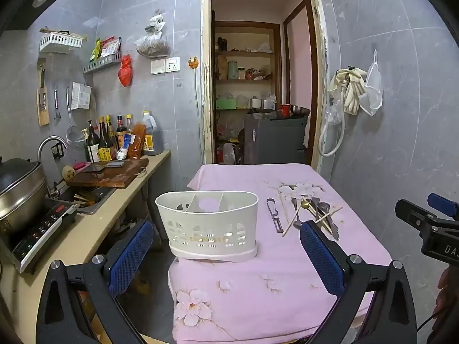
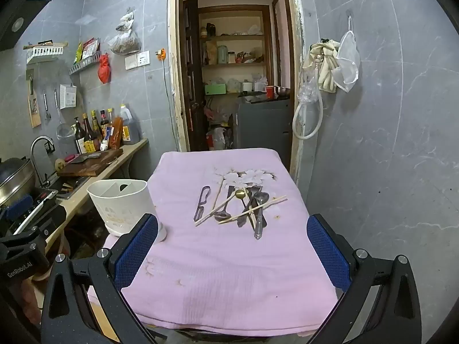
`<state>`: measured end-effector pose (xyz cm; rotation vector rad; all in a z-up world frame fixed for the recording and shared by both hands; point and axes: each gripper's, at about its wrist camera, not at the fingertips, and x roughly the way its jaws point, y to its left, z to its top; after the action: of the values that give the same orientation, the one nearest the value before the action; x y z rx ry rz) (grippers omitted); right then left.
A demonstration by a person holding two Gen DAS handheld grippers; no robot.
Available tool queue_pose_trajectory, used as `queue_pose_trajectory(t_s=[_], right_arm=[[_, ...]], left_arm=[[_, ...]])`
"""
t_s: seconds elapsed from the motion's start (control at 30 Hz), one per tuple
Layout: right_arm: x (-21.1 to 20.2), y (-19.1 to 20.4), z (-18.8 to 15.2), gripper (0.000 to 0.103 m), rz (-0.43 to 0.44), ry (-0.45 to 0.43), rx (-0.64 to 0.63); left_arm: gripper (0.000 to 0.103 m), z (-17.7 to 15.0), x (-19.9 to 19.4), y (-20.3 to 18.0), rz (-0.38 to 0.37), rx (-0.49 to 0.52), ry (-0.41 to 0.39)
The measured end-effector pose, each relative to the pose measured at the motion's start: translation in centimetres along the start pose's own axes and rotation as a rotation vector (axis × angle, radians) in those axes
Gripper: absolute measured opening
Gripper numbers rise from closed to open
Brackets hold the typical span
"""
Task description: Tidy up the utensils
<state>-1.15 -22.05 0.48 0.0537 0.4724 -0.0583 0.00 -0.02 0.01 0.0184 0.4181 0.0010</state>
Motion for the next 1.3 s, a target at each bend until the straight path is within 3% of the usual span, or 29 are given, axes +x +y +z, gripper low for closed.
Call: queue_pose_trajectory(t_s=[1.3], right_arm=[[0.3,-0.4,-0.4,0.102,0.01,0.009,0.008]], left_arm=[[0.103,-0.5,0.1,-0.2,-0.003,-0.006,0.009]])
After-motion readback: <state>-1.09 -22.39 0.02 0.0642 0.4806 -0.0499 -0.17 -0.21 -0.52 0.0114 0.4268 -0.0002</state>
